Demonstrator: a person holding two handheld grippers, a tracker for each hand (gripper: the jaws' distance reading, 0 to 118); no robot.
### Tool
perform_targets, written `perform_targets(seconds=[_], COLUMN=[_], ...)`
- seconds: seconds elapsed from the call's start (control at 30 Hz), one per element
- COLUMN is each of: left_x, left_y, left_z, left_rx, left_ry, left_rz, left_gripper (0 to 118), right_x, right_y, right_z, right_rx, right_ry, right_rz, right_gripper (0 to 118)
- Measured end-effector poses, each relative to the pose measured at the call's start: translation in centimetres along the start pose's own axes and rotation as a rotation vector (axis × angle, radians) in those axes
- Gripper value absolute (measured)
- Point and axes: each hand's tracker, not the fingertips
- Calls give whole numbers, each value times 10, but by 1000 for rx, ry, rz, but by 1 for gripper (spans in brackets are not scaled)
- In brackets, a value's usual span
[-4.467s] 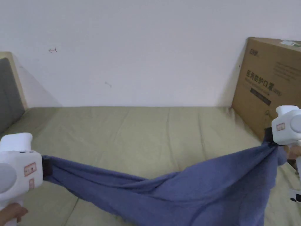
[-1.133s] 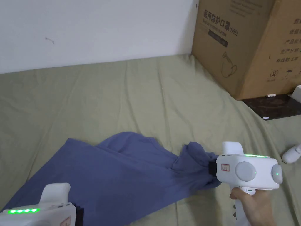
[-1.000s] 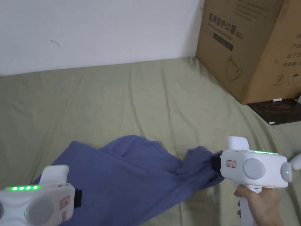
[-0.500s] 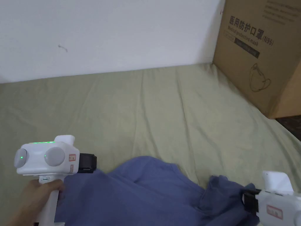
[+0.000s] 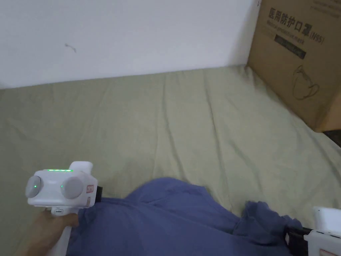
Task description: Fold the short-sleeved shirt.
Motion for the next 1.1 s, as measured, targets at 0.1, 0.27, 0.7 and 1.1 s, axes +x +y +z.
perform_targets(seconds=[0.1,0.27,0.7,1.1], left_x=[-5,-26,-96,-154], left_y=[4,10,30,151], left_z=[36,132,358,442], left_rx=[36,181,549,776], left_ry=[-10,20,280,461], left_rz=[-17,-20,99,224], left_gripper=[2,2,2,2], right_x=[-1,-13,-130,-243], right_y=[3,23,169,377], right_z=[11,43,159,214], right_rx=[16,103,434,612], right_ry=[8,34,133,159], right_rz=[-14,-14,177,180], right_gripper=[4,4,4,4])
